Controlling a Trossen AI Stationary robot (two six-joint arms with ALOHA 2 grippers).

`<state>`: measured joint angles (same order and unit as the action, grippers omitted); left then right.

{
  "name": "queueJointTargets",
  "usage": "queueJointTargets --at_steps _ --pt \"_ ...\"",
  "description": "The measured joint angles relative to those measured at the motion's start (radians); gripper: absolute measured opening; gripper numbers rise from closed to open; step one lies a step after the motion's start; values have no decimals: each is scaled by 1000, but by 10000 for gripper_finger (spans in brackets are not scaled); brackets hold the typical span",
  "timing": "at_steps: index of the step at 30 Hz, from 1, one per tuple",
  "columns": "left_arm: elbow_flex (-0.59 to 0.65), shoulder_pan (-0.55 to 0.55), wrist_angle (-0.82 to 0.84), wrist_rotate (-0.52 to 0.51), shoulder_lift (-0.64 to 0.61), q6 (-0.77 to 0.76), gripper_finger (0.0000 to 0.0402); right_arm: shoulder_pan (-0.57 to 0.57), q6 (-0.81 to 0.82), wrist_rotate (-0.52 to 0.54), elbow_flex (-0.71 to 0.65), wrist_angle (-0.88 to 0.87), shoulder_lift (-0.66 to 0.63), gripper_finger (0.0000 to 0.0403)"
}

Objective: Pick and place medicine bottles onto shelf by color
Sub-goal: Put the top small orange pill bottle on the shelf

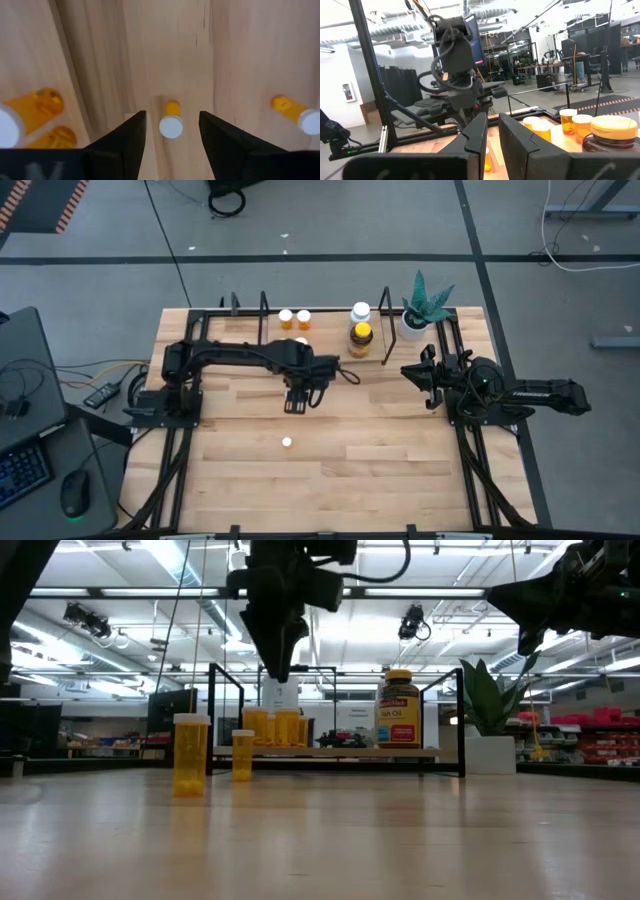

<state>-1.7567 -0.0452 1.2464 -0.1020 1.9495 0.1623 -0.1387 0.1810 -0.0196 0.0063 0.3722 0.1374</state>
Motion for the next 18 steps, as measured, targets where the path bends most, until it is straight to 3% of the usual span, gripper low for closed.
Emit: queueJointTargets --at_steps 10,18 --pt "122 -2 -12 1 -3 -16 189 0 0 0 0 0 0 57" --pt "264 -14 -127 1 -136 -22 189 0 0 0 0 0 0 57"
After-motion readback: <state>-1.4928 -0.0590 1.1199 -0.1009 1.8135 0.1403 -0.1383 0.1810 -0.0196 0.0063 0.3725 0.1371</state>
